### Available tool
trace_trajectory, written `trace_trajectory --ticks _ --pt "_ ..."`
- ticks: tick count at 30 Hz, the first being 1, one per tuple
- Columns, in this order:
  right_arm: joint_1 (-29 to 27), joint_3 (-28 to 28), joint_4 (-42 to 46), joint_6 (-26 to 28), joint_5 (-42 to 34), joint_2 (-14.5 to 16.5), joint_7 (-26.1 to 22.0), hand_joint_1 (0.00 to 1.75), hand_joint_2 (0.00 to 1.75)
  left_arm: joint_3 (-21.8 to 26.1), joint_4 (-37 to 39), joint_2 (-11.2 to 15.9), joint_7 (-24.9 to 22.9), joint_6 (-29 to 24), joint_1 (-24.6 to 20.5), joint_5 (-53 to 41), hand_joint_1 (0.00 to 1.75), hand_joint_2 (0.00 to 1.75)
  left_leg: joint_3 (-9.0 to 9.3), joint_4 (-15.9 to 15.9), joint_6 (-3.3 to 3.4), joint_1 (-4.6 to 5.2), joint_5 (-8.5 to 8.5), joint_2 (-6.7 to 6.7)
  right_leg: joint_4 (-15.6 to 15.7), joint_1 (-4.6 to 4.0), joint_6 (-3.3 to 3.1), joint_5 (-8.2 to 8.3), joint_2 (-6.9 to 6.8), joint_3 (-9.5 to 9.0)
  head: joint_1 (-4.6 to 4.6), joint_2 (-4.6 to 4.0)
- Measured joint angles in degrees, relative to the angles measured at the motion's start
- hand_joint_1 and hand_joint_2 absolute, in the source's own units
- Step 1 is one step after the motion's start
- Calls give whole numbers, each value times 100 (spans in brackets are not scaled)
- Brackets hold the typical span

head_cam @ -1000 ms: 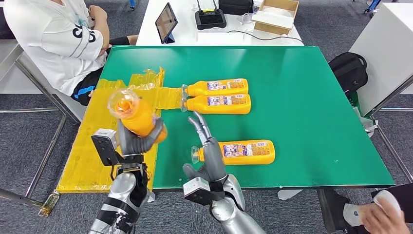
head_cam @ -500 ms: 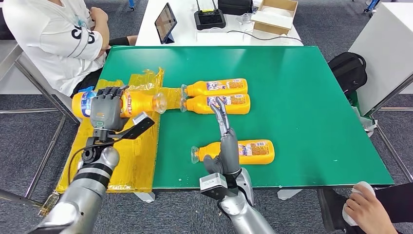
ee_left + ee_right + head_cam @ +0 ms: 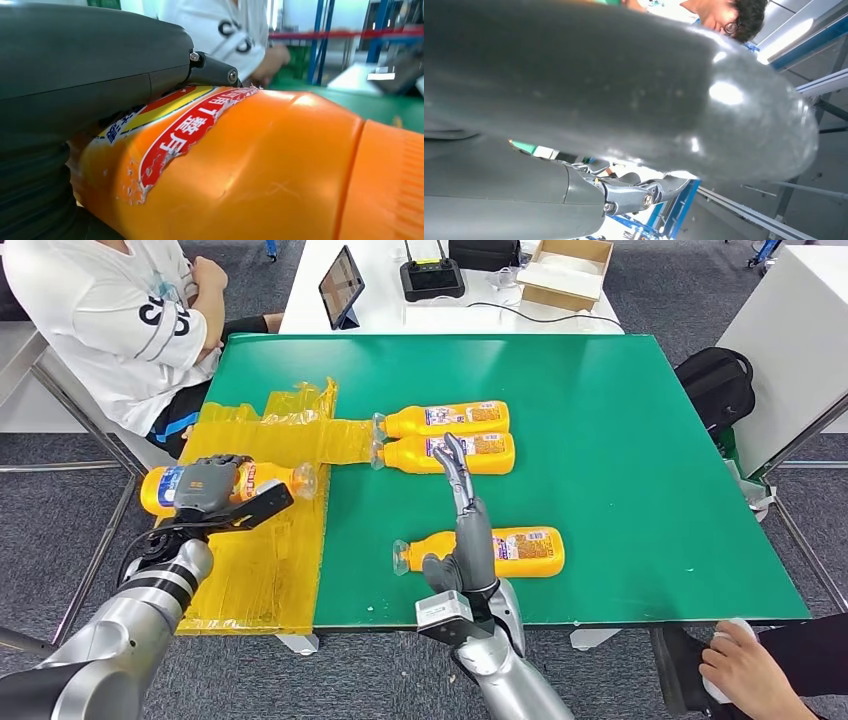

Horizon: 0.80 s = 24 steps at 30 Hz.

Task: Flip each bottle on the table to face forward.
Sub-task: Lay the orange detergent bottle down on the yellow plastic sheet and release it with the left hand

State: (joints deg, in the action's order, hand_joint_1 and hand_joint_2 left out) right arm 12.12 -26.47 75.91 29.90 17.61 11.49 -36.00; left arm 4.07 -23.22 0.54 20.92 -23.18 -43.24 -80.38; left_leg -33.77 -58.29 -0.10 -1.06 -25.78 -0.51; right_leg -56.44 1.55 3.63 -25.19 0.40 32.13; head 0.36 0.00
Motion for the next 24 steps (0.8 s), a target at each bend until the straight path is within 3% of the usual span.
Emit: trace_trajectory --ticks 10,11,13,15,17,21,24 --pt "0 0 1 -63 -1 -1 0 0 0 -158 225 68 136 740 -21 10 175 175 -1 0 0 0 0 0 0 0 0 0 0 0 1 0" --pt "0 0 1 -68 -1 -1 0 0 0 -171 240 68 160 791 -20 18 166 175 -1 0 0 0 0 0 0 0 0 0 0 0 1 0" --pt "0 0 0 -74 -2 -1 0 0 0 -202 261 68 196 839 -18 34 103 175 -1 0 0 0 0 0 0 0 0 0 0 0 0 0" --pt "0 1 0 -83 -4 -1 0 0 0 -235 273 68 210 838 -16 61 26 175 -1 0 0 0 0 -1 0 0 0 0 0 0 1 0" --pt "0 2 0 -95 -9 -1 1 0 0 -253 281 65 216 827 -9 118 2 175 -1 0 0 0 0 -1 0 0 0 0 0 0 1 0" --pt "0 5 0 -126 -34 -1 19 0 0 -287 291 50 214 831 1 163 0 0 -1 0 0 0 0 -1 0 0 0 0 0 0 1 0" --pt "0 19 0 -153 -59 1 37 0 0 -310 295 28 182 835 7 201 0 0 -1 0 0 0 0 -1 0 0 0 0 0 0 1 0"
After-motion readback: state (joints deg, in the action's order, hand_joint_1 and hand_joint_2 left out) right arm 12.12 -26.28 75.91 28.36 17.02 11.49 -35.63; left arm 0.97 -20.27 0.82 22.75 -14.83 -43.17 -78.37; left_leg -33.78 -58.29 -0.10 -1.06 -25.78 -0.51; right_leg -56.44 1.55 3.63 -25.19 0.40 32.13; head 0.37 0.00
